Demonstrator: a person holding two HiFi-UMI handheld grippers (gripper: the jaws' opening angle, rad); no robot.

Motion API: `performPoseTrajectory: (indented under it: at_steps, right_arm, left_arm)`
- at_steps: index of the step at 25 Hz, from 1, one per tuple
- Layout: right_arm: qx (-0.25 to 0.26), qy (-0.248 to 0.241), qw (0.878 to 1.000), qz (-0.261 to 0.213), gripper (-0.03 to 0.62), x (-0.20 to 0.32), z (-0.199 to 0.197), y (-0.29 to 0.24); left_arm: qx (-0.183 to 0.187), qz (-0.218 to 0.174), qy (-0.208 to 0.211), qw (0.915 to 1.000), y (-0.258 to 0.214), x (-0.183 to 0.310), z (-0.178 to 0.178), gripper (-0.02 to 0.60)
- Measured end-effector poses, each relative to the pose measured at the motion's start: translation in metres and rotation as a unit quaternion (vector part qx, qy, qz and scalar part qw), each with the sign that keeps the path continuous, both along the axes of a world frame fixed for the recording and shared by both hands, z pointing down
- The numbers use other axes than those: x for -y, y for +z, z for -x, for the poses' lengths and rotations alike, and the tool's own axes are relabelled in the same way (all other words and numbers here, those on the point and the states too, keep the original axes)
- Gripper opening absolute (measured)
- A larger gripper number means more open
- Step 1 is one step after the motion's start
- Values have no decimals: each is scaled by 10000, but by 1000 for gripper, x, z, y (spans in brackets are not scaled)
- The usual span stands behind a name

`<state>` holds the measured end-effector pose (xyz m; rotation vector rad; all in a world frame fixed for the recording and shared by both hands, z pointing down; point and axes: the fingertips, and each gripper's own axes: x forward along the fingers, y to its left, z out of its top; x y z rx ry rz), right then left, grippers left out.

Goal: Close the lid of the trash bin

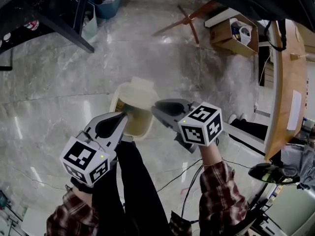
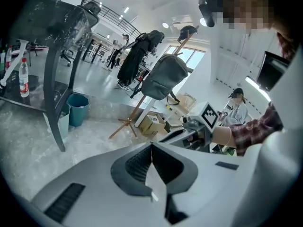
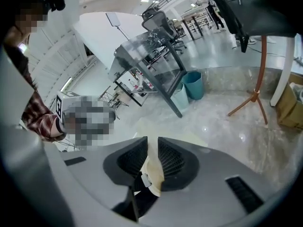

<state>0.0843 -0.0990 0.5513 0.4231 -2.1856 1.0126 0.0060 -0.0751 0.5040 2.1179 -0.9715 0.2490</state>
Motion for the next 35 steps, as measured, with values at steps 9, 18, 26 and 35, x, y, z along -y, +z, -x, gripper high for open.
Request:
performPoseTrajectory:
  at_steps: [9, 18, 26, 35]
  right_arm:
    - [-208, -255, 9993, -149, 77, -89, 13, 31]
    - [-275, -186, 9994, -59, 63, -140, 17, 75]
    - [-512, -137, 9986, 80, 21, -161, 20, 115]
    - [-852, -225, 9953, 398, 14, -181, 22, 169]
  left_arm:
    - [28, 220, -183, 9996, 20, -29, 7, 12]
    - [126, 369, 64, 9992, 55, -50, -8, 12]
    - [205, 452, 216, 9985, 84, -52, -8, 12]
    - [376, 745, 334, 9960, 132, -58, 3, 12]
